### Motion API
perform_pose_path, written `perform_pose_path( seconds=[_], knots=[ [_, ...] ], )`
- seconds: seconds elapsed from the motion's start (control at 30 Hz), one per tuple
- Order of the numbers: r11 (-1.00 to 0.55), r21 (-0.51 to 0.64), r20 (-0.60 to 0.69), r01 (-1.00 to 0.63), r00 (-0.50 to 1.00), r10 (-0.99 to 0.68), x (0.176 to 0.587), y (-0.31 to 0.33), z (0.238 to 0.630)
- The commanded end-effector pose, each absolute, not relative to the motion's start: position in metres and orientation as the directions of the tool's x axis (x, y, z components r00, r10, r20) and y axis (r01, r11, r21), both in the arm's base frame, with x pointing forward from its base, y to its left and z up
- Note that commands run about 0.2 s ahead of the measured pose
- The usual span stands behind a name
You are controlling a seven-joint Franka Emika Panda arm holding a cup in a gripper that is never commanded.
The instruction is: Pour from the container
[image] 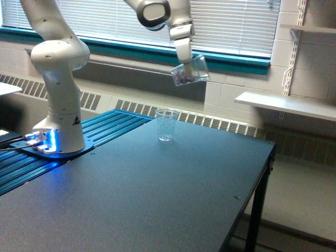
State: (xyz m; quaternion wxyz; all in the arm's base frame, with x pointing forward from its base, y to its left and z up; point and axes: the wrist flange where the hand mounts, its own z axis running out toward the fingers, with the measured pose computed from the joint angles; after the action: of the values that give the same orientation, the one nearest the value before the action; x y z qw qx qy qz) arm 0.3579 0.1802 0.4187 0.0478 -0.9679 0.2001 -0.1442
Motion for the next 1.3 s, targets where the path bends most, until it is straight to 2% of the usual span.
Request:
perform_pose_path(
  seconds=[0.03, 0.43, 0.77, 1.3],
  knots=[
    [-0.953, -0.103, 0.269, -0.284, 0.915, -0.302, 0.333, 0.179, 0.420],
    [-0.971, -0.105, 0.255, -0.216, 0.938, -0.236, 0.297, 0.196, 0.419],
    [-0.990, -0.051, 0.212, -0.134, 0.967, -0.142, 0.259, 0.225, 0.394],
    [-0.994, -0.027, 0.127, -0.101, 0.986, -0.104, 0.217, 0.244, 0.360]
  ],
)
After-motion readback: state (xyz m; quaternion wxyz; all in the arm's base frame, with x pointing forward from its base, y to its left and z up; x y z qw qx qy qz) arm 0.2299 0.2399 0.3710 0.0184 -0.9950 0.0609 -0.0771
